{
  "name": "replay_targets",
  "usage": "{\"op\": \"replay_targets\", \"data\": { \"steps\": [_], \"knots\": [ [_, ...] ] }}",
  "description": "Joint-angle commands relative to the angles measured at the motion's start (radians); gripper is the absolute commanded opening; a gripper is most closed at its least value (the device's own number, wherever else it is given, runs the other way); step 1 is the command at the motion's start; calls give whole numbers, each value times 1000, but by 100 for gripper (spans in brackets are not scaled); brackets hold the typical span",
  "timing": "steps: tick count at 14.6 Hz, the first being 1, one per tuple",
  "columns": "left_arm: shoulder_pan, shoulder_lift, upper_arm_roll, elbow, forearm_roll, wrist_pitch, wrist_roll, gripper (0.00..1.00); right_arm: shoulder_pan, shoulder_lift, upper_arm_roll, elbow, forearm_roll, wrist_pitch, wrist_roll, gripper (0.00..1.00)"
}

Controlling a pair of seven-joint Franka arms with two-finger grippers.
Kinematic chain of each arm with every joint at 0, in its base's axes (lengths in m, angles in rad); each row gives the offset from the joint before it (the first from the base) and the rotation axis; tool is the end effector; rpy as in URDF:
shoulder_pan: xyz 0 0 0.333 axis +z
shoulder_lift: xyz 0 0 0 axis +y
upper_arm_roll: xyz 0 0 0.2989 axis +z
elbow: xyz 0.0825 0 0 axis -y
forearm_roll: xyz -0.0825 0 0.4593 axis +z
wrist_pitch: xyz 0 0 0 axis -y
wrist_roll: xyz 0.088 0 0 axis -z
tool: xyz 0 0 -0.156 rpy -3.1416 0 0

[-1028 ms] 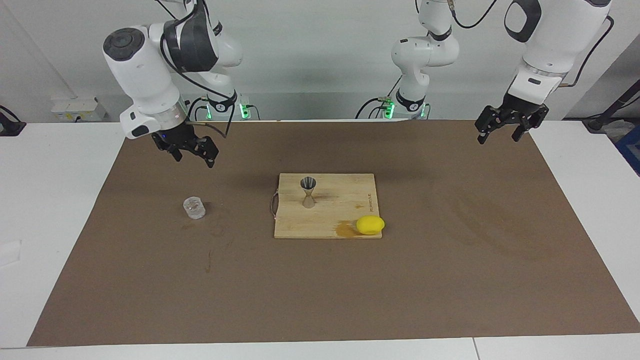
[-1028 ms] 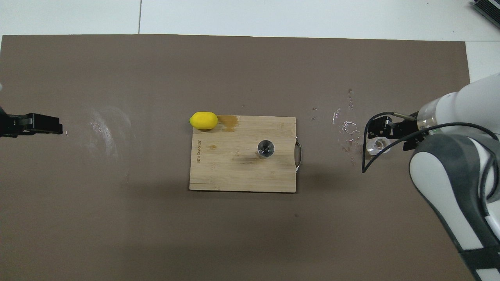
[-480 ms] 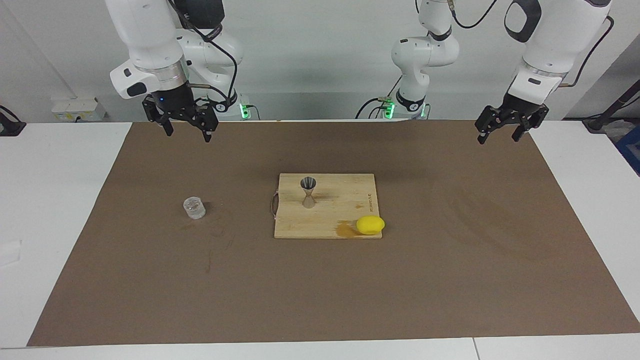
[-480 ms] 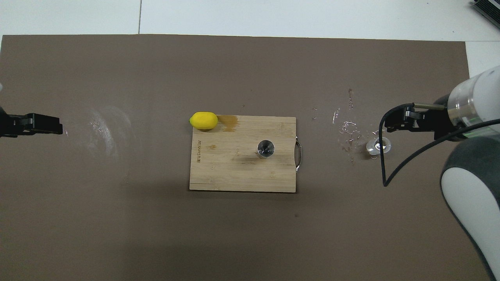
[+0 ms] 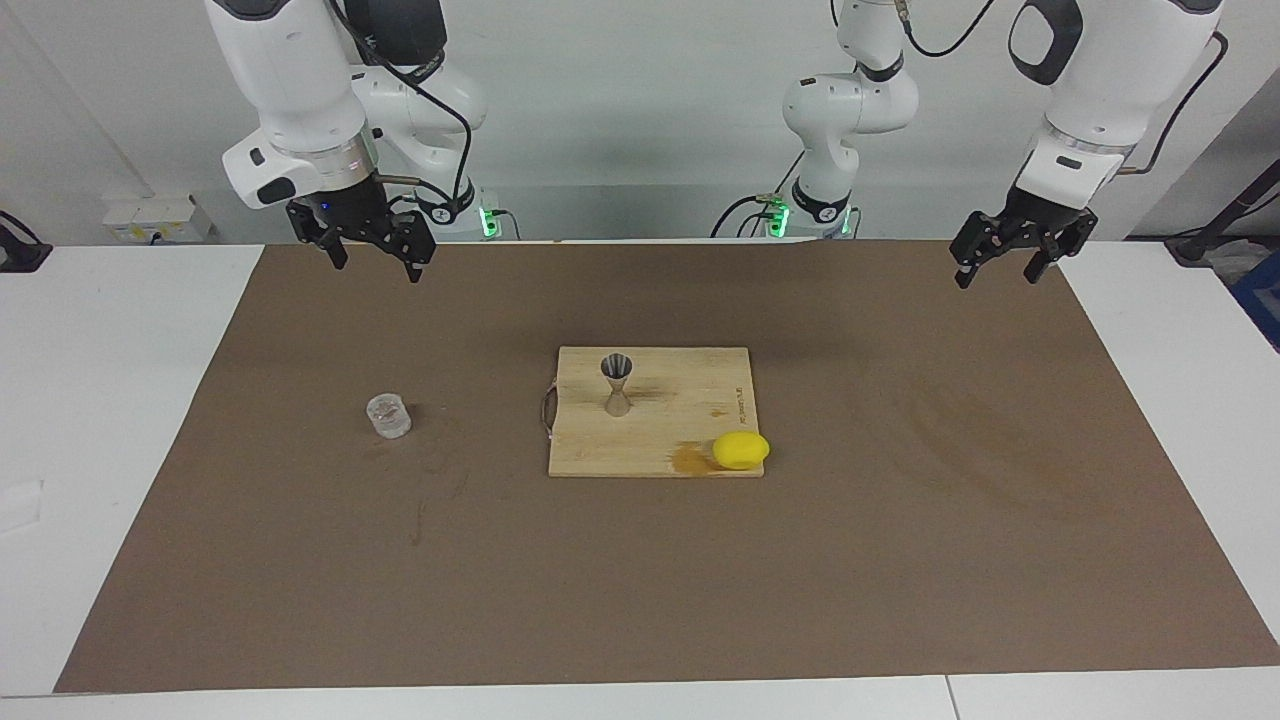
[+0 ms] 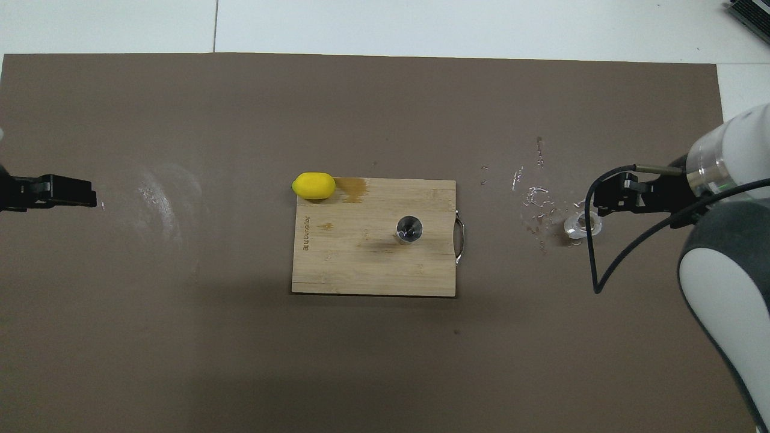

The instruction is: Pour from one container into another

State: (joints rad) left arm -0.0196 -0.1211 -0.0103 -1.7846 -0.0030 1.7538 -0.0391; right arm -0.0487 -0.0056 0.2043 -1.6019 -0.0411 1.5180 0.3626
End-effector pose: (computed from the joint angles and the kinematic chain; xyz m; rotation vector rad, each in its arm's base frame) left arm 0.6122 -0.0189 0.5319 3.1335 0.0151 0.1414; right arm 0.6112 0.0894 0.5408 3.0625 -0.3190 -0.1001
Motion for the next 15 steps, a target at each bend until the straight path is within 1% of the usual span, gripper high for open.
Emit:
{"op": "replay_targets", "data": {
  "steps": [1, 2, 5, 6, 15],
  "knots": [
    [-2, -31, 0, -29, 17, -4, -8, 100, -19, -4, 7, -7, 40, -7, -24, 100],
    [0, -31, 0, -29, 17, -4, -8, 100, -19, -4, 7, -12, 40, -2, -27, 100],
    [-2, -31, 0, -29, 17, -4, -8, 100, -19, -11, 6, -29, 40, 34, -137, 100],
    [-2, -31, 0, -29, 17, -4, -8, 100, -20, -11, 6, -33, 41, 48, -148, 100],
    [-2, -31, 0, -29, 17, -4, -8, 100, -23, -14, 4, -36, 40, 48, -149, 100]
  ]
}}
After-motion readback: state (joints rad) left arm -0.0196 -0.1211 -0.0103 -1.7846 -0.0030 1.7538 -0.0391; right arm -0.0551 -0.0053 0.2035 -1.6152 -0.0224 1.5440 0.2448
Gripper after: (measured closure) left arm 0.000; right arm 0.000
